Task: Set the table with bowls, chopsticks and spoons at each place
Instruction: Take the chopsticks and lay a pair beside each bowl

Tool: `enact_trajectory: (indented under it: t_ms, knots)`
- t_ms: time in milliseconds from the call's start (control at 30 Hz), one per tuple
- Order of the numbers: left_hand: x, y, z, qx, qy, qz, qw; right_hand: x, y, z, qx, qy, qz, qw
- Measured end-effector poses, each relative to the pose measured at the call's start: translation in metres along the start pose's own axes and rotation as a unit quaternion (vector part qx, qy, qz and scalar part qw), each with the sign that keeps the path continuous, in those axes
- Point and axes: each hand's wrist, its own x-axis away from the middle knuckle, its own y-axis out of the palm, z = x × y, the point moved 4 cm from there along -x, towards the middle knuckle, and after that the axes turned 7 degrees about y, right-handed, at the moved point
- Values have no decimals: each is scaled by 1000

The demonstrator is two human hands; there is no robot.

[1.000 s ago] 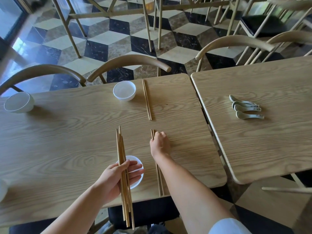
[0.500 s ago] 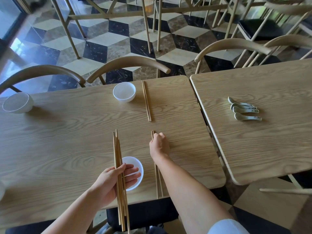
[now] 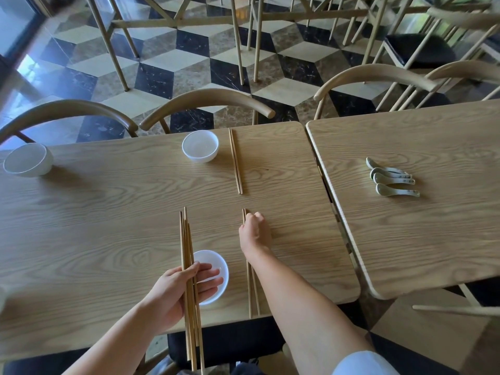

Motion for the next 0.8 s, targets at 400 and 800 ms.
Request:
enact_trajectory:
  t_ms: [400, 800]
  knots:
    - [-2, 1, 3, 1, -1, -4, 1000, -6, 8, 2, 185, -52, 15, 981]
    - [2, -5, 7, 15, -7, -23, 1000, 52, -14, -25, 226, -179, 28, 957]
